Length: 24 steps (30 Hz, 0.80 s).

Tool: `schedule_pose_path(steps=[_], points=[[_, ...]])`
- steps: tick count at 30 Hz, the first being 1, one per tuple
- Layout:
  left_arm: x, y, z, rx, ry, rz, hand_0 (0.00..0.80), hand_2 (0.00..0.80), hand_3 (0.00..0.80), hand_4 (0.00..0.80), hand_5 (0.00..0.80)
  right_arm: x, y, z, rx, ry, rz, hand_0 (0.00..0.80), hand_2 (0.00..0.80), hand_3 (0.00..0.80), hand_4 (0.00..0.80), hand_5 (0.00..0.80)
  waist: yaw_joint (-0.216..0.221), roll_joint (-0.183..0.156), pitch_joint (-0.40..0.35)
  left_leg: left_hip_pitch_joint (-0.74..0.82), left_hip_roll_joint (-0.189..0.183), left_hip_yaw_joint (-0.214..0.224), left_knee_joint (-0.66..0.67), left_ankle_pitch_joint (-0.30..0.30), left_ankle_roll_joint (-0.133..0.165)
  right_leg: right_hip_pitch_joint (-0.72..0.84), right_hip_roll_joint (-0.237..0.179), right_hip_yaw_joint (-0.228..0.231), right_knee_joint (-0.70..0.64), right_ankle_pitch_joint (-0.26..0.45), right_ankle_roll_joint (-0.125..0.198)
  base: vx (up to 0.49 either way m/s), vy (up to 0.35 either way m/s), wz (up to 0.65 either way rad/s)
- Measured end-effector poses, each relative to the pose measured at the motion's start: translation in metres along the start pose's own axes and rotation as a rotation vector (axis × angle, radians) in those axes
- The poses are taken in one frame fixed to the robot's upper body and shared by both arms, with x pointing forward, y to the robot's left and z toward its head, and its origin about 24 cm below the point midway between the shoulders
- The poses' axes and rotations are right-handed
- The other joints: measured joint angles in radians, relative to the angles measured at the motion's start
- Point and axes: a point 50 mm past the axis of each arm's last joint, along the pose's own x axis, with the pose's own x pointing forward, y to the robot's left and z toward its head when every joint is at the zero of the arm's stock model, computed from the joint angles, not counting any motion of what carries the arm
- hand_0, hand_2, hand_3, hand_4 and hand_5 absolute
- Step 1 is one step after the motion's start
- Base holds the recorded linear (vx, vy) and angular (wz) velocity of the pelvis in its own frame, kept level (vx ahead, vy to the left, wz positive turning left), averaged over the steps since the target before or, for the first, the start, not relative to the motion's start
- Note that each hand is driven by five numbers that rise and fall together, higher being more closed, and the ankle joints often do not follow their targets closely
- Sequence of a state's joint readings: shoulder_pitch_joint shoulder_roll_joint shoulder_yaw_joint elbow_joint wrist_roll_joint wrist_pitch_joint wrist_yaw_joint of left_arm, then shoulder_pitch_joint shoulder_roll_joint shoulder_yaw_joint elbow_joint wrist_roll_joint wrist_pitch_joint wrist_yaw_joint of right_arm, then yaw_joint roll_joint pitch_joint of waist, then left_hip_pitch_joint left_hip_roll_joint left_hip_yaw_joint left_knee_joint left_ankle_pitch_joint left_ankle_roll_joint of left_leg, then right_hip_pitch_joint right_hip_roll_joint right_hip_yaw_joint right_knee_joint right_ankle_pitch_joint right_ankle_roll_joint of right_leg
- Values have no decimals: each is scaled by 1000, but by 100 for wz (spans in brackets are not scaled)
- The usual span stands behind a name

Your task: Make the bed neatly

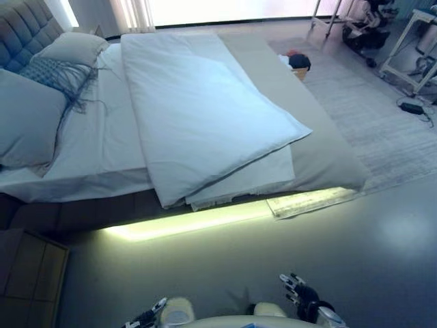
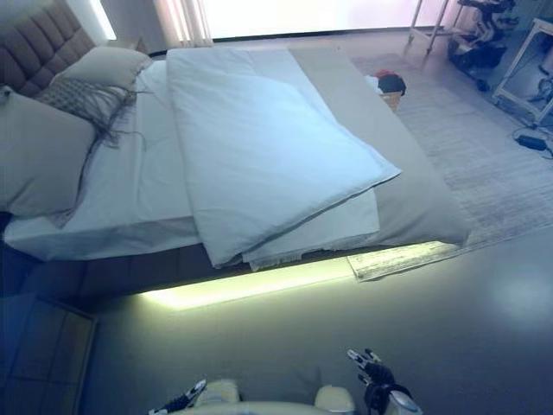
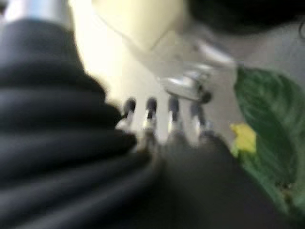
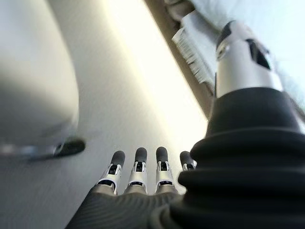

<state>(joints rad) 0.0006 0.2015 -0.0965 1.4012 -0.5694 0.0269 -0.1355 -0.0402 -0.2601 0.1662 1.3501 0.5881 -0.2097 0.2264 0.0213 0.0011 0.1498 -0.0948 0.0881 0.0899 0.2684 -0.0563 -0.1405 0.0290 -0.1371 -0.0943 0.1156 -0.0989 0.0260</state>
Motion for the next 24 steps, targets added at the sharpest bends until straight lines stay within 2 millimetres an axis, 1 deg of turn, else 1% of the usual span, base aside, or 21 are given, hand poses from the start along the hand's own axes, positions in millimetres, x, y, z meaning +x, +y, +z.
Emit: schedule_pose_path(steps=[1, 2, 3, 4, 5, 6, 7, 8, 9, 10, 11, 12, 13, 15, 16, 17, 18, 20, 21, 22, 24], points=[[0, 0, -4, -3, 14, 2, 0, 0, 0, 0, 0, -1, -4, 0, -13, 4, -14, 0, 0, 0, 0, 0, -5, 10, 2, 0, -10, 11, -70, 6, 8, 3, 1, -1, -12, 1, -2, 359, 92, -26], [0, -1, -7, -6, 27, 2, 0, 0, 0, 0, 0, -2, -6, -2, -12, 14, -28, 0, 0, 0, 0, 0, -4, 17, 0, 10, -19, 13, -151, 5, 8, 7, 6, 0, -36, 3, 0, 374, 88, -31], [0, -3, -10, -8, 38, -1, 0, 0, 0, 0, 0, -3, -8, -5, -11, 28, -37, 0, 0, 0, 0, 0, -3, 30, -2, 28, -17, 6, -223, 25, 27, 27, 21, 4, -82, 8, 8, 382, 98, -40], [0, -2, -15, -12, 51, 2, 0, 0, 0, 0, 0, -3, -7, -9, -5, 45, -41, 0, 0, 0, 0, 0, 22, 56, -3, 43, 0, 19, -246, 44, 45, 39, 60, 1, -44, 9, 14, 386, 117, -49], [0, -1, -16, -15, 45, 1, 0, 0, 0, 0, 0, -4, -3, -16, 6, 72, -38, 0, 0, 0, 0, 0, 44, 56, -3, 55, 18, 28, -244, 45, 43, 26, 100, -10, 89, -28, 8, 295, 101, -42], [-2, 8, -17, -15, 43, 22, 0, 0, 0, 0, 0, -5, 2, -25, 17, 94, -27, 0, 0, 0, 0, 0, 47, 28, -8, 67, 14, 34, -240, 47, 43, 44, 113, -21, 148, -63, -3, 283, 118, -33], [-3, 14, -17, -14, 40, 37, 0, 0, 0, 0, 0, -6, 5, -31, 24, 105, -20, 0, 0, 0, 0, 0, 51, -12, -22, 69, -4, 51, -228, 76, 52, 82, 109, -28, 103, -110, -30, 308, 150, -18], [-4, 19, -18, -21, 44, 53, 0, 0, 0, 0, 0, -3, 9, -26, 27, 91, -11, 0, 0, 0, 0, 0, 49, -48, -13, 37, -19, 61, -170, 83, 75, 144, 92, -10, 2, -138, -36, 387, 193, 4], [-5, 21, -16, -36, 46, 58, 0, 0, 0, 0, 0, -2, 9, -23, 37, 82, -14, 0, 0, 0, 0, 0, 46, -55, -3, -27, -13, 61, -80, 54, 56, 174, 95, 3, -66, -117, -47, 383, 201, 12], [-4, 18, -13, -37, 40, 50, 0, 0, 0, 0, 0, -1, 10, -19, 36, 73, -15, 0, 0, 0, 0, 0, 50, -53, 5, -66, -8, 60, -62, 52, 53, 189, 92, 7, -93, -102, -40, 449, 221, 18], [-3, 14, -11, -36, 33, 40, 0, 0, 0, 0, 0, 1, 10, -12, 35, 57, -16, 0, 0, 0, 0, 0, 49, -52, 16, -105, -2, 60, -79, 53, 52, 209, 91, 8, -123, -90, -25, 489, 237, -4], [-2, 10, -10, -34, 29, 29, 0, 0, 0, 0, 0, 2, 8, -7, 47, 41, -29, 0, 0, 0, 0, 0, 44, -32, 29, -124, 6, 57, -113, 67, 64, 233, 91, 10, -142, -91, -12, 488, 230, -16], [-2, 9, -11, -34, 33, 25, 0, 0, 0, 0, 0, 3, 9, -4, 49, 36, -32, 0, 0, 0, 0, 0, 53, -20, 31, -125, 5, 57, -173, 116, 78, 261, 84, 20, -158, -98, 2, 459, 225, -28], [-2, 10, -10, -32, 29, 26, 0, 0, 0, 0, 0, 4, 11, -4, 46, 39, -18, 0, 0, 0, 0, 0, 52, -26, 30, -86, -24, 62, -220, 235, 98, 302, 46, 30, -162, -121, 38, 416, 222, -41], [-2, 10, -4, -24, 12, 25, 0, 0, 0, 0, 0, 6, 17, 1, 37, 29, 7, 0, 0, 0, 0, 0, 47, -41, 28, -43, -46, 75, -248, 235, 107, 312, 22, 26, -136, -117, 62, 379, 227, -23], [-1, 8, 5, -6, -14, 16, 0, 0, 0, 0, 0, 7, 20, 2, 35, 23, 20, 0, 0, 0, 0, 0, 42, -40, 28, -13, -50, 76, -270, 233, 118, 309, 10, 10, -92, -91, 104, 381, 229, 1], [-1, 6, 19, 9, -49, 10, 0, 0, 0, 0, 0, 7, 23, 0, 39, 24, 29, 0, 0, 0, 0, 0, 45, -46, 26, 15, -52, 75, -281, 216, 123, 311, 9, -2, -57, -62, 128, 348, 205, 16], [-3, 11, 42, 32, -110, 21, 0, 0, 0, 0, 0, 8, 34, -6, 54, 37, 53, 0, 0, 0, 0, 0, 52, -78, 8, 47, -67, 73, -273, 172, 131, 306, -8, -31, 12, -35, 125, 322, 191, 12], [-5, 15, 48, 37, -124, 32, 0, 0, 0, 0, 0, 9, 40, -6, 57, 37, 68, 0, 0, 0, 0, 0, 53, -104, -9, 44, -83, 76, -250, 142, 135, 303, -24, -38, 26, -30, 121, 363, 215, 0], [-5, 16, 54, 40, -137, 35, 0, 0, 0, 0, 0, 10, 43, -5, 55, 33, 77, 0, 0, 0, 0, 0, 54, -119, -19, 39, -96, 81, -227, 118, 142, 302, -38, -44, 40, -29, 121, 305, 178, 1], [-5, 10, 62, 44, -153, 22, 0, 0, 0, 0, 0, 12, 47, 6, 39, 5, 92, 0, 0, 0, 0, 0, 58, -111, -23, 42, -112, 85, -204, 85, 157, 289, -61, -50, 92, -14, 122, 334, 192, 5]])
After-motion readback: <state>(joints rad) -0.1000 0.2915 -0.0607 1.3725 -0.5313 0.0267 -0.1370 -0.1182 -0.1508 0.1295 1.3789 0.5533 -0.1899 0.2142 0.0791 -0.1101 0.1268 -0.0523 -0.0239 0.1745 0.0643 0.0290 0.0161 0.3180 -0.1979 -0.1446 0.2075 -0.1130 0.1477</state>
